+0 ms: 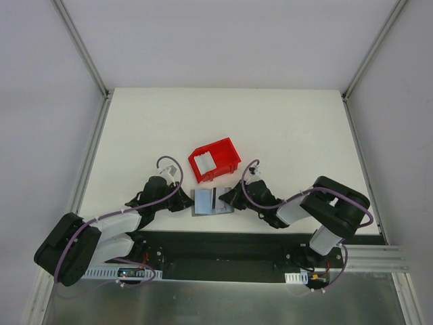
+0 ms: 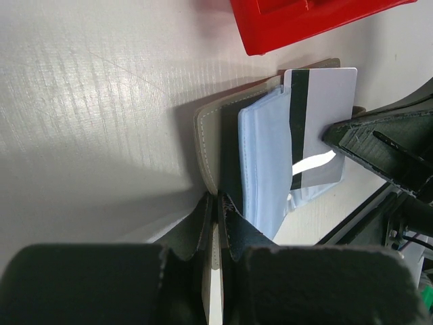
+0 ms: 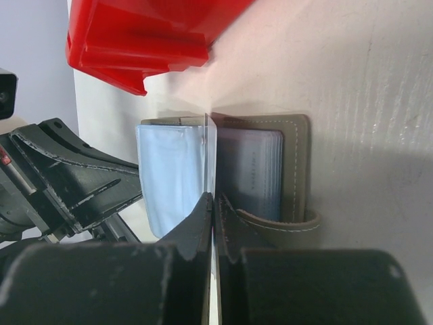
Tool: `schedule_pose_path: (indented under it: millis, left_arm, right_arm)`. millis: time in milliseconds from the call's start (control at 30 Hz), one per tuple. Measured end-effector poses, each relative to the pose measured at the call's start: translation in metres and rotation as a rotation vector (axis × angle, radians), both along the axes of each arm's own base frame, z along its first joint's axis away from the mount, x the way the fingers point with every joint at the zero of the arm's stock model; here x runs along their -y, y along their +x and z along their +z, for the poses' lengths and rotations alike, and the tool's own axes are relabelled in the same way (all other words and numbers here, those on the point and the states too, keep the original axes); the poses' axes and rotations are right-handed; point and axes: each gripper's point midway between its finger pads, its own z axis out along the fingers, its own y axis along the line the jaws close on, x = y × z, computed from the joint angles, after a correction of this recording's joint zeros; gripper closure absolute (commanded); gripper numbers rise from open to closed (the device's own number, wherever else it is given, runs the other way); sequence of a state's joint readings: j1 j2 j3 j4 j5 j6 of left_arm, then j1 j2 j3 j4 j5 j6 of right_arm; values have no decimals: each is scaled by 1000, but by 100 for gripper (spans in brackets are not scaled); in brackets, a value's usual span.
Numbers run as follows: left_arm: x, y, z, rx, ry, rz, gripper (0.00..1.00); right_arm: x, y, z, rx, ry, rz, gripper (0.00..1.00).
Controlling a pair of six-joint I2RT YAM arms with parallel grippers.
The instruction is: Put the credit cards into the card holder
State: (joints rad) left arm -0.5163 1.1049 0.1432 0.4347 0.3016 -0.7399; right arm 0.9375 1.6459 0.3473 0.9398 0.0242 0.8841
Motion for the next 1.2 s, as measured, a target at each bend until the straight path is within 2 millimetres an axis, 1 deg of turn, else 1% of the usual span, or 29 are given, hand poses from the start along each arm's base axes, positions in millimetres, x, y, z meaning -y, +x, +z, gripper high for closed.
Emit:
schedule_pose_path:
  millis: [233,400,533,1000,1200]
  left_arm:
    - [0,0,0,0,2,1,100]
    - [1,0,0,4,-2,-6,100]
    - [2,0,0,5,-3,-16,100]
    - [6,0,1,6,-7,-41,100]
    - [5,-1,1,8,-8,-41,100]
  right_arm:
    - [-7,-9,1,15,-1,9,100]
    - [-6,-20,4,15,-19,30,100]
    - [-7,-26,2,9,-28,56,100]
    - [-15,-27,-3,-21,-8,67,100]
    - [-22,-27,-5,-46,6,80,100]
